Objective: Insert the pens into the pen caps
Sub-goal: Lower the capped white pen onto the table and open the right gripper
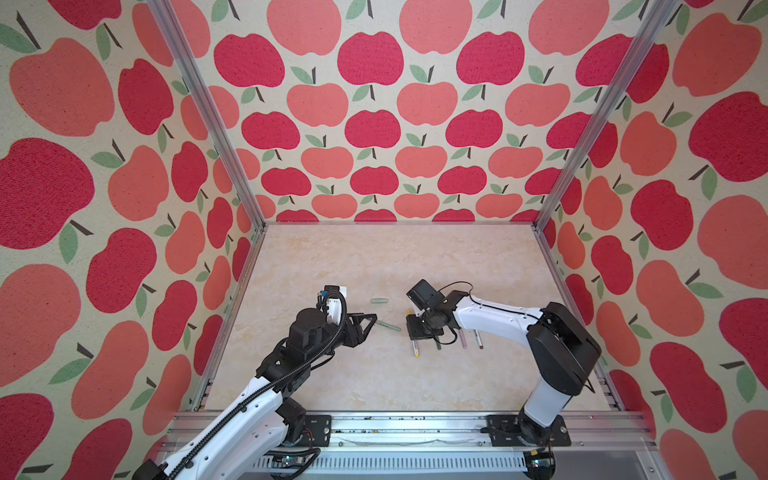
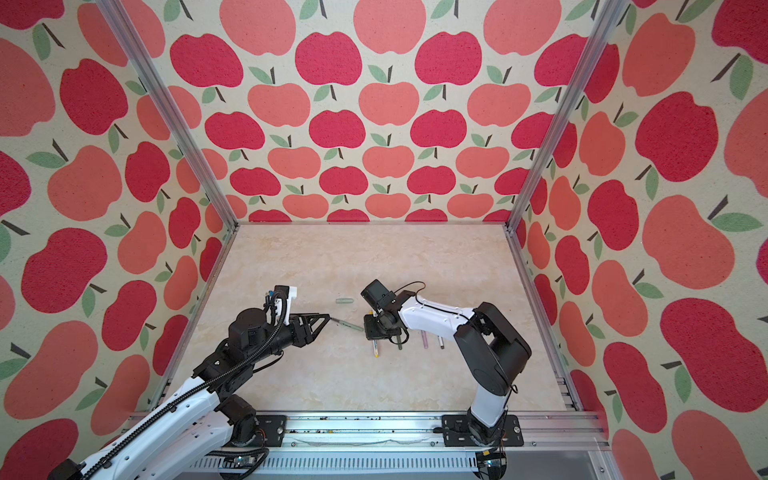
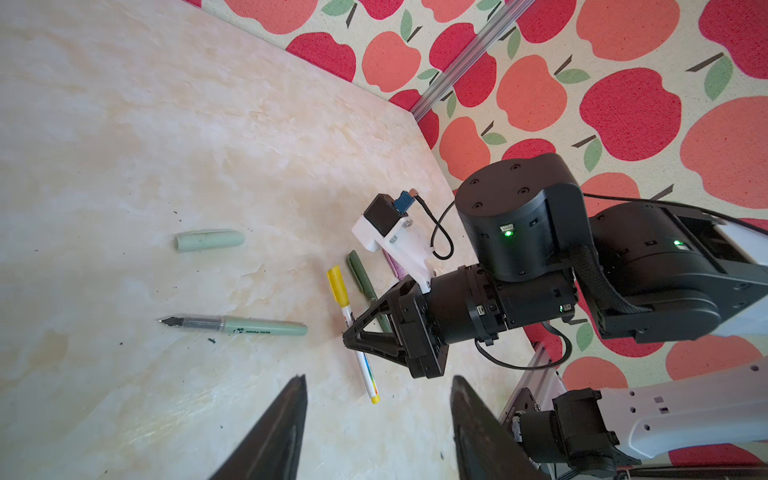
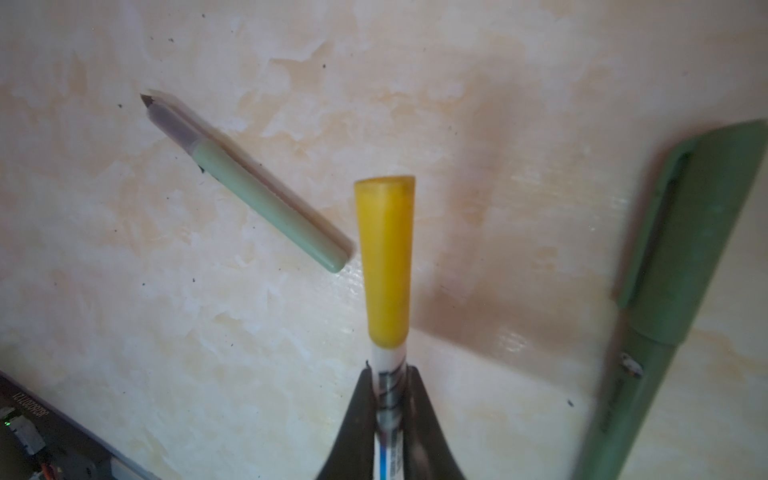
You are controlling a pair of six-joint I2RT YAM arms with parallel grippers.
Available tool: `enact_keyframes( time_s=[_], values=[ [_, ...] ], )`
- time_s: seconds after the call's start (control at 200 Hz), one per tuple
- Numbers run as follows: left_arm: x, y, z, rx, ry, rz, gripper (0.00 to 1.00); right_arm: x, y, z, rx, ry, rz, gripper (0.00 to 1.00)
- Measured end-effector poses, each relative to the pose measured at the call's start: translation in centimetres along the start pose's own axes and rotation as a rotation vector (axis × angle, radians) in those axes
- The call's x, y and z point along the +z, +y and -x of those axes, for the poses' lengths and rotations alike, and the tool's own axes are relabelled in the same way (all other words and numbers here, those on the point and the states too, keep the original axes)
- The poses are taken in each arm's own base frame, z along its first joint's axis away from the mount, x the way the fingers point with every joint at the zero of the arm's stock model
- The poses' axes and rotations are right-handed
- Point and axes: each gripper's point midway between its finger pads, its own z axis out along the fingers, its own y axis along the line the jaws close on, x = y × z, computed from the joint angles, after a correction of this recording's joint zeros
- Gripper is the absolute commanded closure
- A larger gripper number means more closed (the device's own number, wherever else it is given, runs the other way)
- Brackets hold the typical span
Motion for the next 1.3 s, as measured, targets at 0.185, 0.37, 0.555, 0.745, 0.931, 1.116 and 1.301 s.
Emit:
enact_keyframes(
  time_s=[0.185,0.37,0.555,0.745,0.931,1.116,1.301],
  values=[
    [0.0,0.0,-0.1,-0.002,0.008,-0.005,0.43,0.8,-1.0,0.6,0.024,0.004,-0.021,0.92],
    [0.0,0.1,-0.1,-0.004,0.009,-0.003,0.43,1.6,-1.5,0.8,0.038,0.019,-0.035,0.90],
    [0.0,0.1,-0.1,-0.005,0.008,-0.002,0.43,1.9,-1.5,1.0,0.040,0.020,-0.036,0.87],
    [0.0,0.1,-0.1,-0.006,0.007,-0.001,0.43,1.9,-1.7,1.4,0.047,0.011,-0.035,0.78],
    [-0.1,0.1,0.0,-0.005,0.004,-0.002,0.42,2.0,-1.6,1.8,0.048,0.000,-0.032,0.76],
    [-0.5,-0.1,0.1,-0.002,-0.004,-0.006,0.42,2.0,-1.5,2.0,0.047,-0.005,-0.029,0.71],
    [-1.0,-0.2,0.2,-0.003,-0.011,-0.003,0.37,1.7,-1.4,2.2,0.038,-0.014,-0.028,0.61]
  ],
)
